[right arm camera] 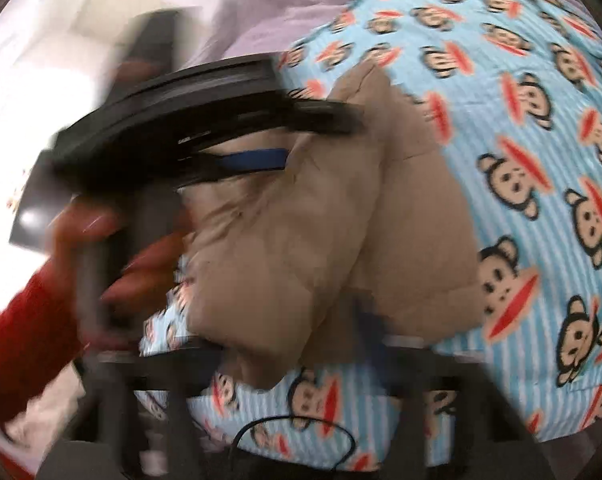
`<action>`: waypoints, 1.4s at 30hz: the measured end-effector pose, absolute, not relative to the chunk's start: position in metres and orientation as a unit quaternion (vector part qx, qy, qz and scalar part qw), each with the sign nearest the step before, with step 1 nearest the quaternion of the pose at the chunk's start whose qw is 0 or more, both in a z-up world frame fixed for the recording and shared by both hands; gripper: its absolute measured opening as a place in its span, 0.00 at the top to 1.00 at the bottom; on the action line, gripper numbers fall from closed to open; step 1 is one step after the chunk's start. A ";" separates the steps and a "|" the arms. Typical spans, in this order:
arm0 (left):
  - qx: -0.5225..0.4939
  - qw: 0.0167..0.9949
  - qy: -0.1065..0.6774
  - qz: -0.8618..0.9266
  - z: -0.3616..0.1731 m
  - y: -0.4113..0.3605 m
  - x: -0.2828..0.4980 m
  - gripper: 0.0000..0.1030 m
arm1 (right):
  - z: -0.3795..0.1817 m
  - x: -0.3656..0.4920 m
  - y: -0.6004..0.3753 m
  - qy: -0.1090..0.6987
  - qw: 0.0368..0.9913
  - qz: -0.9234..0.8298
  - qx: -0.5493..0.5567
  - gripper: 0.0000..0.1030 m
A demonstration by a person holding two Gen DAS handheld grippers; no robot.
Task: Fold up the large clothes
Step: 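Lower the bundle onto the sheet and open both tools, then pinch the bundle's folded end with the right tool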
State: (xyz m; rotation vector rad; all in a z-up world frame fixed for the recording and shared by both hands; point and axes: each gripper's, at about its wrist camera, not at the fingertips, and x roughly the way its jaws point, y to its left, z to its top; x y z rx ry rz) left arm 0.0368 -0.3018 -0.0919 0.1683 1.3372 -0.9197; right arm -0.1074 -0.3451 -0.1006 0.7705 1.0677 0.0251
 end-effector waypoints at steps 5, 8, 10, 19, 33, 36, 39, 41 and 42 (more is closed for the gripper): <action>0.119 0.775 0.518 -0.341 -0.069 -0.245 0.060 0.17 | -0.124 -0.120 -0.375 0.500 0.770 -0.054 0.393 0.86; 0.155 0.792 0.513 -0.294 -0.095 -0.231 0.075 0.17 | -0.154 -0.129 -0.390 0.504 0.740 -0.058 0.441 0.86; 0.143 0.792 0.519 -0.288 -0.115 -0.230 0.083 0.17 | -0.173 -0.135 -0.395 0.505 0.723 -0.063 0.467 0.85; 0.184 0.794 0.499 -0.294 -0.149 -0.294 0.084 0.17 | -0.213 -0.152 -0.422 0.498 0.673 -0.068 0.543 0.74; 0.178 0.792 0.510 -0.284 -0.151 -0.293 0.084 0.17 | -0.099 -0.104 -0.424 0.499 0.790 -0.023 0.356 0.61; 0.179 0.791 0.516 -0.276 -0.147 -0.290 0.084 0.17 | -0.114 -0.085 -0.397 0.537 0.788 -0.008 0.300 0.62; 0.178 0.789 0.522 -0.272 -0.142 -0.286 0.085 0.17 | -0.136 -0.084 -0.380 0.571 0.780 -0.009 0.256 0.62; 0.178 0.787 0.525 -0.270 -0.139 -0.284 0.084 0.17 | -0.148 -0.087 -0.379 0.581 0.770 -0.007 0.266 0.62; 0.179 0.786 0.528 -0.268 -0.138 -0.284 0.083 0.17 | -0.152 -0.089 -0.381 0.582 0.765 -0.006 0.274 0.62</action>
